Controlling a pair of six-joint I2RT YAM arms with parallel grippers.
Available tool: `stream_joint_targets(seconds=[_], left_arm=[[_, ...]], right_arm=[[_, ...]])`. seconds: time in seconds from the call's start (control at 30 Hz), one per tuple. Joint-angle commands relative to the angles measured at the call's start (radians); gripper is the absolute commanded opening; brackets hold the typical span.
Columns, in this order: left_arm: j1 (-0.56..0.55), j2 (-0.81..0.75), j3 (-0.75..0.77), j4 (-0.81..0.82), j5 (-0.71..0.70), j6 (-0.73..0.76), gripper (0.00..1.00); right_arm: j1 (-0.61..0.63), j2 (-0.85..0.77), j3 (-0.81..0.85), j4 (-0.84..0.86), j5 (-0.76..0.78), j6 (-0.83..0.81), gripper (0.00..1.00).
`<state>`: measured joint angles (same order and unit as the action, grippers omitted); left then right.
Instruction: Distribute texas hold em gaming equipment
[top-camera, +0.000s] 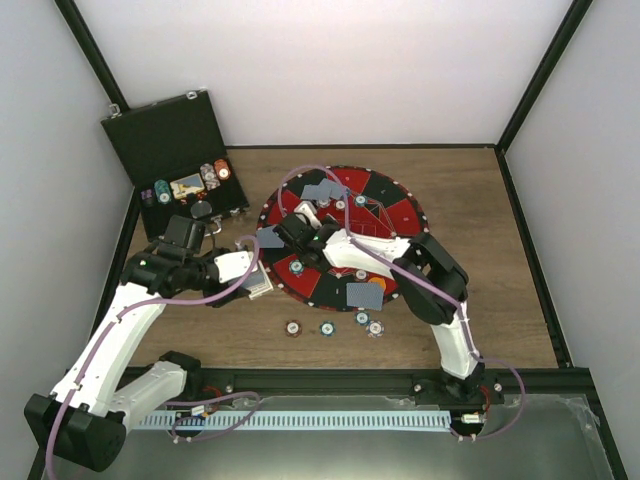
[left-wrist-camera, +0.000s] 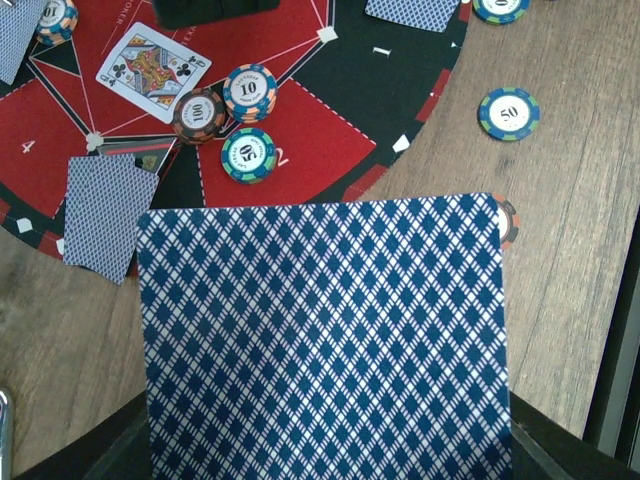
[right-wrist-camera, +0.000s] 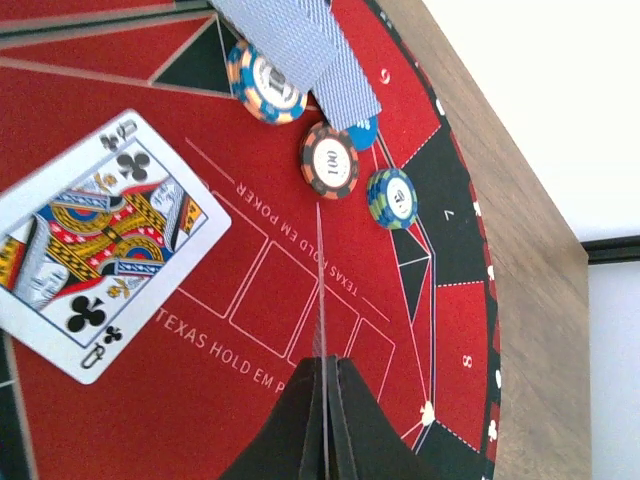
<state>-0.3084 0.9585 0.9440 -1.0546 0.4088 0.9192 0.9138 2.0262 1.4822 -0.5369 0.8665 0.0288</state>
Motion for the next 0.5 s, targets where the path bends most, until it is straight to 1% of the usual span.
stream_joint_targets(seconds=[0.0,0.33,0.43,0.47], left_arm=[[0.000,-0.015,0.026,-0.008,0.016,0.000,0.16],[-0.001,-0.014,0.028,-0.006,0.018,0.001,0.17],[-0.001,-0.019,0.027,-0.008,0.011,0.004,0.16],[-0.001,-0.021,0.027,-0.008,0.009,0.005,0.16]], right_arm=[[-0.007,0.045,-0.043,0.129,0.080,-0.097,0.01],[-0.007,0.075,-0.108,0.258,0.030,-0.150,0.01],[-0.006,0.090,-0.105,0.248,0.015,-0.138,0.01],[-0.005,0.094,-0.097,0.223,0.000,-0.118,0.03]])
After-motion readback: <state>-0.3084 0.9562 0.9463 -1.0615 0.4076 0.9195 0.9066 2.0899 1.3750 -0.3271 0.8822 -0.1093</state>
